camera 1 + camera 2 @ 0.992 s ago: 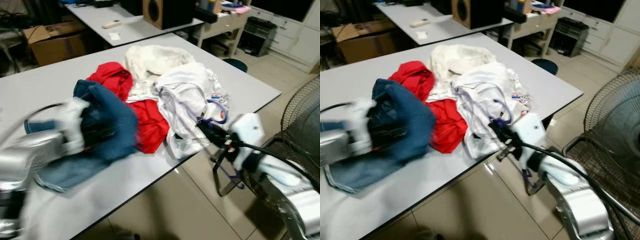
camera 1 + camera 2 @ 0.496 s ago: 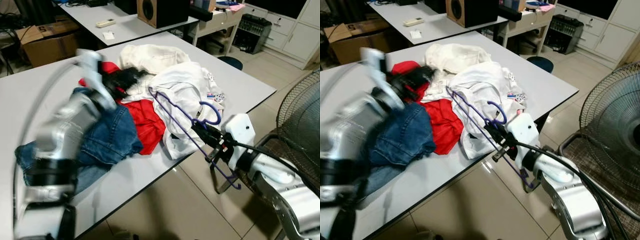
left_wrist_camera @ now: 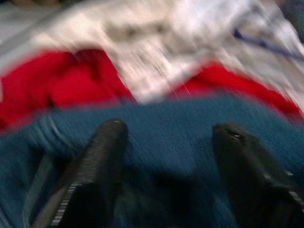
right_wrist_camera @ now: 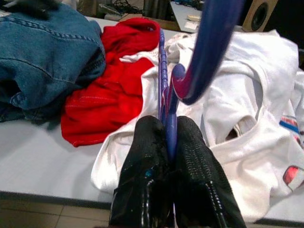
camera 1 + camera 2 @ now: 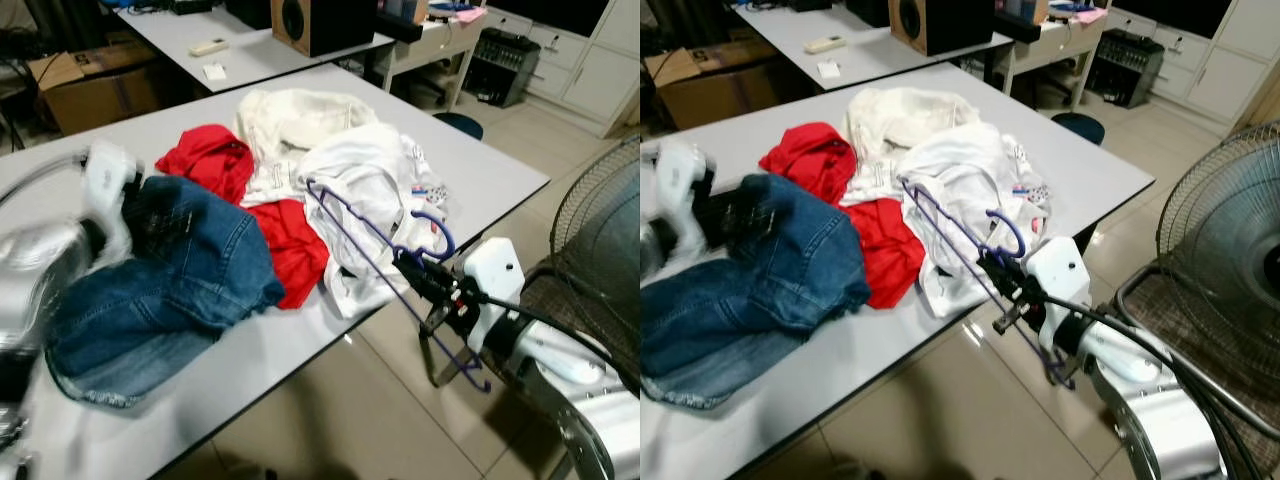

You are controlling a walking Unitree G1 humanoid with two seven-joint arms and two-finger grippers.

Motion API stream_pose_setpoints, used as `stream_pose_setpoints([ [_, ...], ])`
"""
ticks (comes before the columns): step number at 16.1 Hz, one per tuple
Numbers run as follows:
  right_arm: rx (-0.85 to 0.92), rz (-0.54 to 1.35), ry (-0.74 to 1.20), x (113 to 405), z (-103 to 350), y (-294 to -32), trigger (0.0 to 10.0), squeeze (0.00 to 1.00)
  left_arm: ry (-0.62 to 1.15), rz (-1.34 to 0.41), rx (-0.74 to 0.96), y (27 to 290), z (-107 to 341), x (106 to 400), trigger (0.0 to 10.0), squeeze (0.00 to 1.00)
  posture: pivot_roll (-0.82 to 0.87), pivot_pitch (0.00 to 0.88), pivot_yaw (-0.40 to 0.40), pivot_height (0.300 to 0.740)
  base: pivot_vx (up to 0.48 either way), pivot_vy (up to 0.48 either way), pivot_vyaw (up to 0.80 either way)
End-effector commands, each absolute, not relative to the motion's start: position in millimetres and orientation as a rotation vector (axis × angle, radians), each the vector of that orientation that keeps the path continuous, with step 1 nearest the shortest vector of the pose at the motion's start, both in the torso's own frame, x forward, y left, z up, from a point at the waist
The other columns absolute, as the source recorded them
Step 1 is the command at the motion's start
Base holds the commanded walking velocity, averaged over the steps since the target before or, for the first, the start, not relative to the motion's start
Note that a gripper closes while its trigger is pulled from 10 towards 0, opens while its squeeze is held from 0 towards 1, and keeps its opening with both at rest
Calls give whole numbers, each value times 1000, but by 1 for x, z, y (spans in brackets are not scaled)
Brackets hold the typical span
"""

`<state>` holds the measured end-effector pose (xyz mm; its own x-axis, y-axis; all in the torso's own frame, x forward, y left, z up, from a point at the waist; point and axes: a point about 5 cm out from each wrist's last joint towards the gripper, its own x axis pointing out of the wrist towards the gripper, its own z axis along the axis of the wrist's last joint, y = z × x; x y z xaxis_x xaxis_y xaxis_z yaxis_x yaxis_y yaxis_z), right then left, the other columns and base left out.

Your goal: Hang hanger

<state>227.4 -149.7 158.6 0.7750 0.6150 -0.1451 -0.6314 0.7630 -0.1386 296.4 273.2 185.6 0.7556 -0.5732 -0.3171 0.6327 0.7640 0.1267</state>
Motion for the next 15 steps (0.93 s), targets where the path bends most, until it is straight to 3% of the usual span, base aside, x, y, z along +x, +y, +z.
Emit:
stream_pose_setpoints([
  [1,-192,687,75,226,164,-150,10000,0,242,-748,253,269,197,293,10000,1000,-1,0,16,740,0,0,0],
  [4,-195,704,73,227,165,-150,10000,0,391,-923,181,284,202,260,10000,1000,6,0,10,740,0,0,0],
  [7,-194,715,72,227,165,-150,10000,0,461,-1000,182,280,197,247,10000,1000,20,0,3,740,0,0,0],
  [15,-182,733,65,227,165,-145,10000,0,444,-924,437,241,160,249,10000,1000,24,0,3,740,0,0,0],
])
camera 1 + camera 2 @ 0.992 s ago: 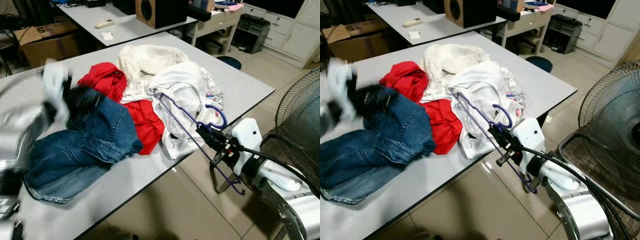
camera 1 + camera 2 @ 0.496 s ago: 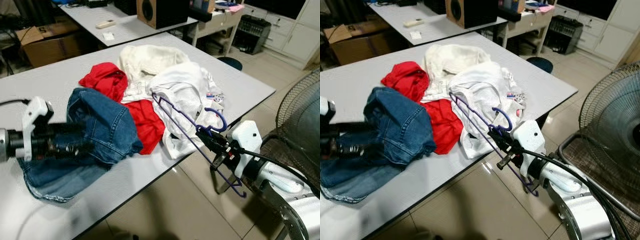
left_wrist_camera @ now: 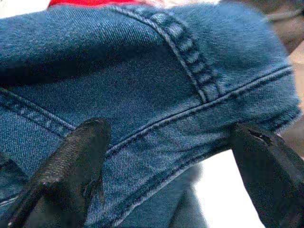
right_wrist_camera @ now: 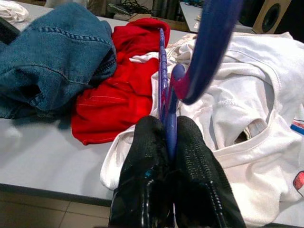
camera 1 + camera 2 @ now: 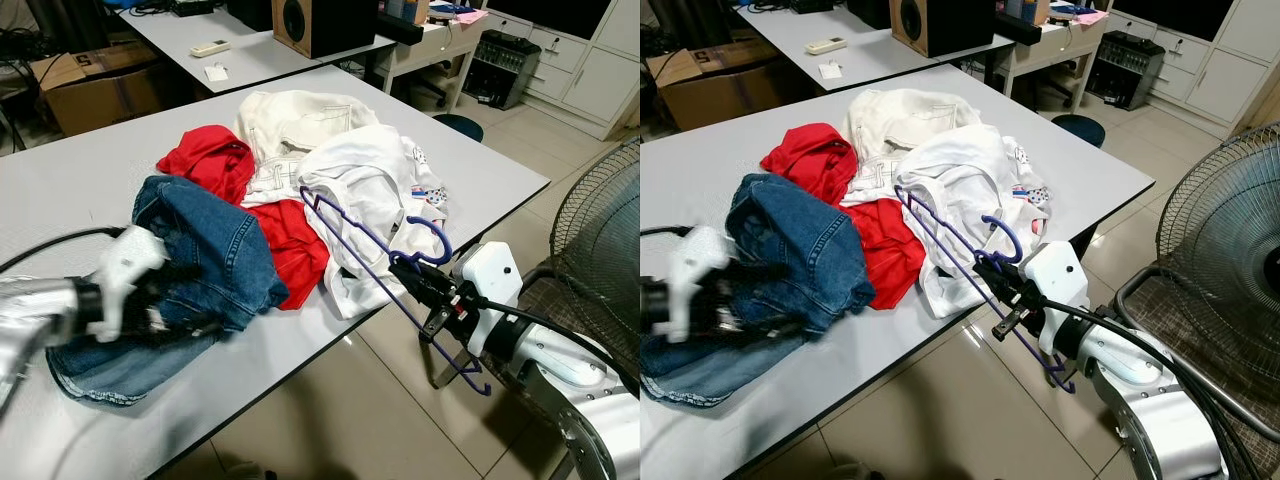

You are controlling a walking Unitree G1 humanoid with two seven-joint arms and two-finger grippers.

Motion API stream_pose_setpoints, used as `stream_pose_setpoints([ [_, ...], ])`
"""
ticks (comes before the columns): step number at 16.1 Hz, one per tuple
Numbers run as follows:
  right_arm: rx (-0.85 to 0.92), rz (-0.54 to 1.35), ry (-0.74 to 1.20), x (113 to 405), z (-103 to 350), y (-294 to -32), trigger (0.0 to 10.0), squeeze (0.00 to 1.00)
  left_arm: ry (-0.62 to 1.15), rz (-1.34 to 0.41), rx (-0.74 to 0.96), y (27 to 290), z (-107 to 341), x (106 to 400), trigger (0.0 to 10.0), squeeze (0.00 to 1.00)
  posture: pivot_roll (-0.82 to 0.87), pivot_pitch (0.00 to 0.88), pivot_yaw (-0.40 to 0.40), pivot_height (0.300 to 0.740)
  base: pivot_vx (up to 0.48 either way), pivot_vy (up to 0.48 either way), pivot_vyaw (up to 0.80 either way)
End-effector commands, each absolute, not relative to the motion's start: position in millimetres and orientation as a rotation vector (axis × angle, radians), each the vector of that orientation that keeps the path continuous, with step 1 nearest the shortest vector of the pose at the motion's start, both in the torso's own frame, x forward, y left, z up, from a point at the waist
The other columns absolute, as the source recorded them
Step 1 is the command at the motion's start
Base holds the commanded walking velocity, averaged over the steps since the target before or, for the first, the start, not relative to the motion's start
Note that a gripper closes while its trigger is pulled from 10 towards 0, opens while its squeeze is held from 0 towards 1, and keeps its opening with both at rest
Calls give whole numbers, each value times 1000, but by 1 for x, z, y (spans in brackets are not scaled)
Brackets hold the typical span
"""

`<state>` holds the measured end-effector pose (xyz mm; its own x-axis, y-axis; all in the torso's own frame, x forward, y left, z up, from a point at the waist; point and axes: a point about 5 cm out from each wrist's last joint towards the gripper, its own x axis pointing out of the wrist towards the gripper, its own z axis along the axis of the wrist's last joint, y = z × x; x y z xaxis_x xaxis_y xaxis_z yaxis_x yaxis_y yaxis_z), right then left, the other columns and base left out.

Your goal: Hang hanger

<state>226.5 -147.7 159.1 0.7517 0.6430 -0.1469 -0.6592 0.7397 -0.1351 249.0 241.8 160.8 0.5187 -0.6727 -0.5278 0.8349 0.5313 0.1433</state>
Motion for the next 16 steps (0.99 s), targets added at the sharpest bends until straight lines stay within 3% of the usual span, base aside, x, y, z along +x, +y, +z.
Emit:
stream_pose_setpoints([
  [1,-182,733,64,227,165,-145,10000,0,430,-893,477,241,157,253,10000,1000,24,0,2,740,0,0,0],
  [2,-181,733,63,227,165,-145,10000,0,413,-877,511,241,156,255,10000,1000,24,0,2,740,0,0,0],
  [3,-180,732,60,229,166,-145,10000,0,330,-826,551,236,160,263,10000,216,26,0,1,740,0,0,0],
  [4,-180,732,59,229,166,-144,10000,0,308,-818,558,235,162,265,10000,0,26,0,0,740,0,0,0],
  [5,-179,731,57,229,166,-144,10000,0,253,-801,556,231,167,269,0,0,24,0,2,740,0,0,0],
  [16,-180,708,58,230,167,-147,10000,0,152,-743,665,210,161,291,0,0,14,0,12,740,0,0,0],
])
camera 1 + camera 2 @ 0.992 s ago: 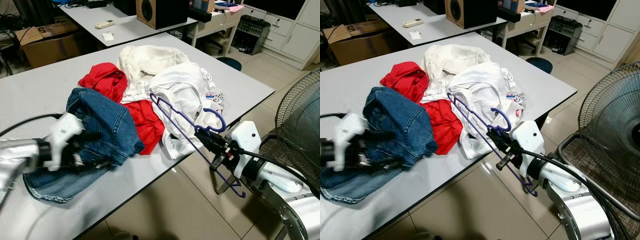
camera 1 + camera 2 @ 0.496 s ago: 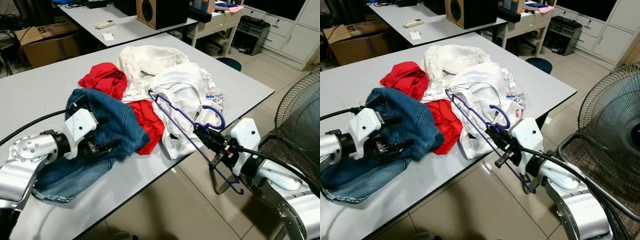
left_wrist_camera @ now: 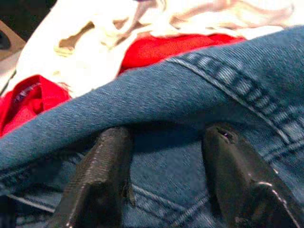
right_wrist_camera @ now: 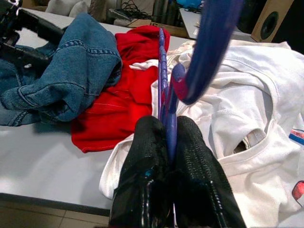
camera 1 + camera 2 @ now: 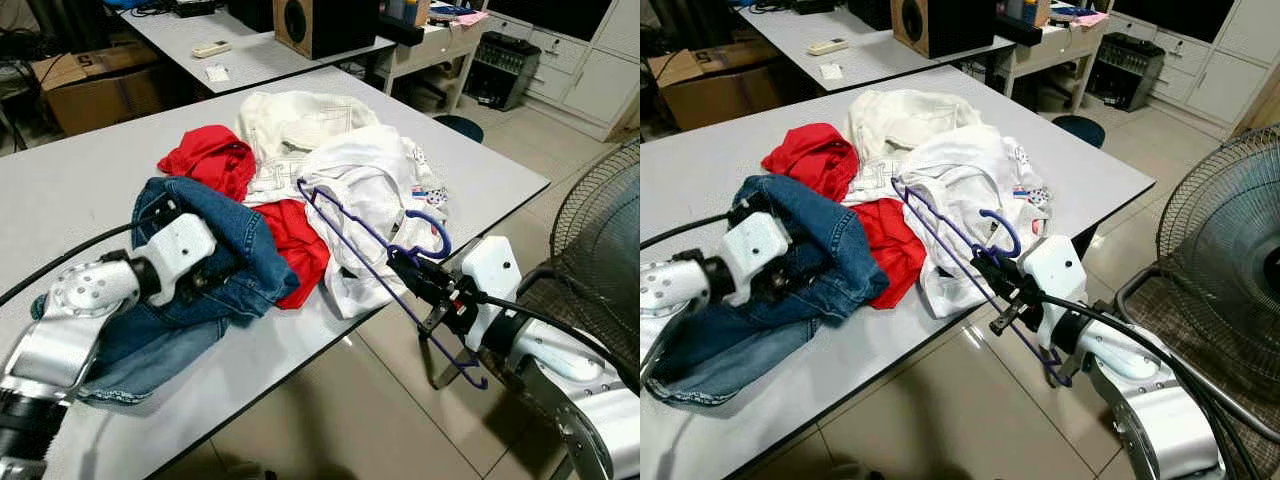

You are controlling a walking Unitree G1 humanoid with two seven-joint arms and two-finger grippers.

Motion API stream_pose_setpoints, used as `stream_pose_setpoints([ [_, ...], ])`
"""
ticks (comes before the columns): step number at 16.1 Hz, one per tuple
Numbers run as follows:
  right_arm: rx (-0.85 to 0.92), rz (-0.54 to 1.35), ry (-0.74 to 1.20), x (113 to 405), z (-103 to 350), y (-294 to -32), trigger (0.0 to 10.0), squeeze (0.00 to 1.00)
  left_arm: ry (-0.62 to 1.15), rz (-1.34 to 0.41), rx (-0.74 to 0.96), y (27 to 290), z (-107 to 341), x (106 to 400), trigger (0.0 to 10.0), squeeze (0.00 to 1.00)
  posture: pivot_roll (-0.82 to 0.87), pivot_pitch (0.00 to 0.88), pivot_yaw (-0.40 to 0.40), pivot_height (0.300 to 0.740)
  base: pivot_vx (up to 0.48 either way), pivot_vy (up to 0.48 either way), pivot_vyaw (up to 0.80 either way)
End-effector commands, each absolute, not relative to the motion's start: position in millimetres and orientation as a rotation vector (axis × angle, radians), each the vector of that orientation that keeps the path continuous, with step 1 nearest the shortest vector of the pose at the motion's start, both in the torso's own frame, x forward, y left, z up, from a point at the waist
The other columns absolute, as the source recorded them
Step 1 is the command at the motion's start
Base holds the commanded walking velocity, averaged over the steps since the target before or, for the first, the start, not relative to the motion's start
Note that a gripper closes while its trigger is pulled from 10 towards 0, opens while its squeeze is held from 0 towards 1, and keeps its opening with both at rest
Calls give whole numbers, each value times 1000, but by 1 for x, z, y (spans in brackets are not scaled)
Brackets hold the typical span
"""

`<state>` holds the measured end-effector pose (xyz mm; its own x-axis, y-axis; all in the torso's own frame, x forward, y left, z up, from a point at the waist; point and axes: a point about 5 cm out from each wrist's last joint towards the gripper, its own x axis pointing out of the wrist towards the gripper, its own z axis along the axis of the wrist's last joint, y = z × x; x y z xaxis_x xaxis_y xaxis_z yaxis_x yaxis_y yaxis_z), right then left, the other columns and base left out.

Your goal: Hang hanger

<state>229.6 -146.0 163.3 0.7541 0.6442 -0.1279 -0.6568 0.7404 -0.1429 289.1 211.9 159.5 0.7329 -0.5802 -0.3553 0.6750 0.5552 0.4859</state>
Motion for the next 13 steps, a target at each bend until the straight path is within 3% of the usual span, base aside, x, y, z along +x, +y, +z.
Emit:
stream_pose_setpoints([
  [1,-179,705,57,230,167,-148,10000,0,120,-738,631,203,164,295,0,0,14,0,11,740,0,0,0],
  [6,-175,698,55,232,167,-147,10000,0,-20,-652,435,169,175,328,0,0,14,0,8,740,0,0,0],
  [11,-175,677,49,233,168,-149,10000,0,-115,-323,366,182,204,377,0,0,-5,0,26,740,0,0,0],
  [13,-177,668,50,231,168,-150,10000,0,-140,-359,363,182,211,383,0,0,-16,0,34,740,0,0,0],
])
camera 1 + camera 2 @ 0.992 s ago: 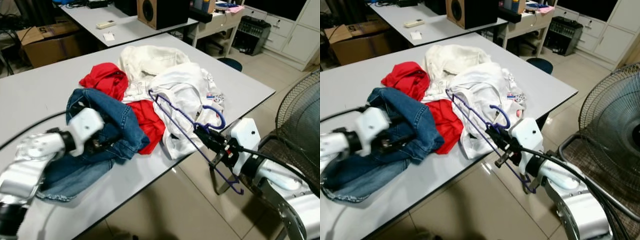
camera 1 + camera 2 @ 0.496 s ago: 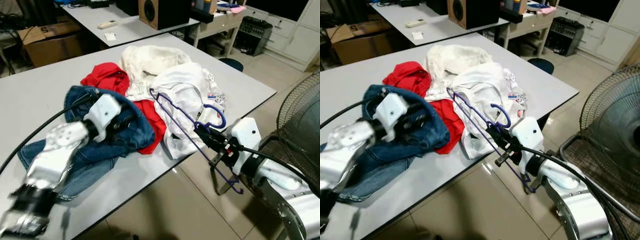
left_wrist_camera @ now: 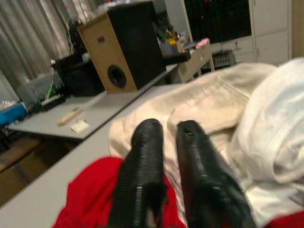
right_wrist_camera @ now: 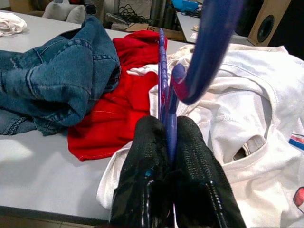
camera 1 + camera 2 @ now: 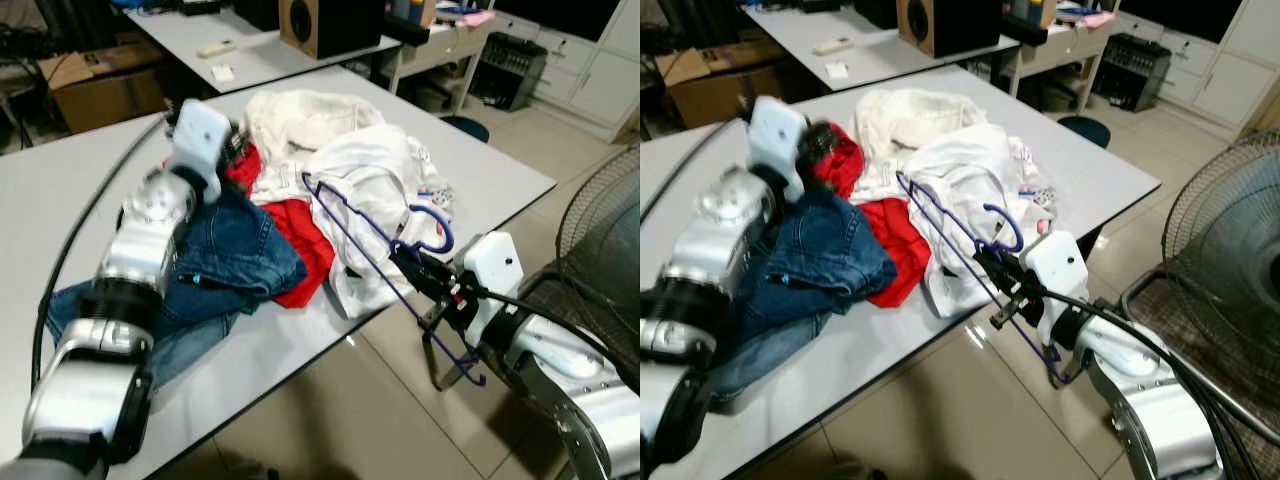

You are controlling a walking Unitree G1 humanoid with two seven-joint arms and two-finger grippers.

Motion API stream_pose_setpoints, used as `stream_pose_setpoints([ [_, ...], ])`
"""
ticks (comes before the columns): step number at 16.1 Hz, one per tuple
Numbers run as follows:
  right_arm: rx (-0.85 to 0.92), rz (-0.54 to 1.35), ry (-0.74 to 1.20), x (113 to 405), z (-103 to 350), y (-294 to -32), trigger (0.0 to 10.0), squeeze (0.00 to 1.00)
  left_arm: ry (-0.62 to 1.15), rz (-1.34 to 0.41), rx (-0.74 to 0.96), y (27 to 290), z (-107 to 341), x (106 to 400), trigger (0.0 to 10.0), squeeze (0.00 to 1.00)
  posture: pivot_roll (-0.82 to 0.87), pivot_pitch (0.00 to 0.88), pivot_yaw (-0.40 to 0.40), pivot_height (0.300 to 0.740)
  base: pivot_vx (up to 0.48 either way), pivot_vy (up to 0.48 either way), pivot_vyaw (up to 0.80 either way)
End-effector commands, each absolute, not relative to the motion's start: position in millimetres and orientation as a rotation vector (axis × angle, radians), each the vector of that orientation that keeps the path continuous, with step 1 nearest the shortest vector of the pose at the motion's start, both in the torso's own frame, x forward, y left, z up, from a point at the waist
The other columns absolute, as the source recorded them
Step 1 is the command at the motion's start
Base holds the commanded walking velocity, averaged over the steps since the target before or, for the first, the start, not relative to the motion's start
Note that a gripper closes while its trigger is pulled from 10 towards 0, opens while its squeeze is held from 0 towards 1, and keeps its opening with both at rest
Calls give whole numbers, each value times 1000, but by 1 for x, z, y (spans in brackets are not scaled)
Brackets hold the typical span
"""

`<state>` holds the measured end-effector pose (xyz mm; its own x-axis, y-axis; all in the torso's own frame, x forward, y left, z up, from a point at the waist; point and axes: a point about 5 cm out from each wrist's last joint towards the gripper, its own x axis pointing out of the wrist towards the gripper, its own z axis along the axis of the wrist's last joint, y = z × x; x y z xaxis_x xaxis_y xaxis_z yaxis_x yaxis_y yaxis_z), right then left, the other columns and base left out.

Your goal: Hang hanger

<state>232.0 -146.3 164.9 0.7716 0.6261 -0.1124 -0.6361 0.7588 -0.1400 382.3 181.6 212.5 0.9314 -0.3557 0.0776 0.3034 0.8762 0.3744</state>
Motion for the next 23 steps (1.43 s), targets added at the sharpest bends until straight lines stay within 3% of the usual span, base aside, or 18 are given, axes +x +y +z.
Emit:
stream_pose_setpoints([
  [1,-179,665,50,230,169,-151,10000,0,-158,-469,349,180,214,379,0,0,-20,0,37,740,0,0,0],
  [3,-181,661,51,229,169,-153,10000,0,-172,-585,362,182,216,372,0,0,-22,0,36,740,0,0,0],
  [5,-184,664,54,228,169,-153,10000,0,-130,-764,413,201,211,350,0,0,-21,0,34,740,0,0,0],
  [7,-183,674,55,228,168,-153,10000,0,20,-1008,426,215,199,317,0,0,-10,0,27,740,0,0,0],
  [8,-182,681,56,227,168,-152,10000,0,82,-1074,443,220,194,303,10000,0,0,0,22,740,0,0,0],
  [9,-180,688,57,227,167,-150,10000,0,119,-1139,442,223,191,289,10000,0,4,0,19,740,0,0,0],
  [10,-179,691,57,228,167,-150,10000,0,119,-1162,448,223,191,283,10000,847,4,0,19,740,0,0,0],
  [11,-177,697,58,228,166,-149,10000,0,146,-1213,441,224,190,268,10000,1000,4,0,19,740,0,0,0],
  [15,-176,716,63,227,165,-148,10000,0,252,-1263,578,230,185,237,10000,1000,26,0,-3,740,0,0,0],
  [23,-174,725,64,228,165,-147,10000,0,-45,-1089,716,205,185,243,10000,1000,21,0,-6,740,0,0,0],
])
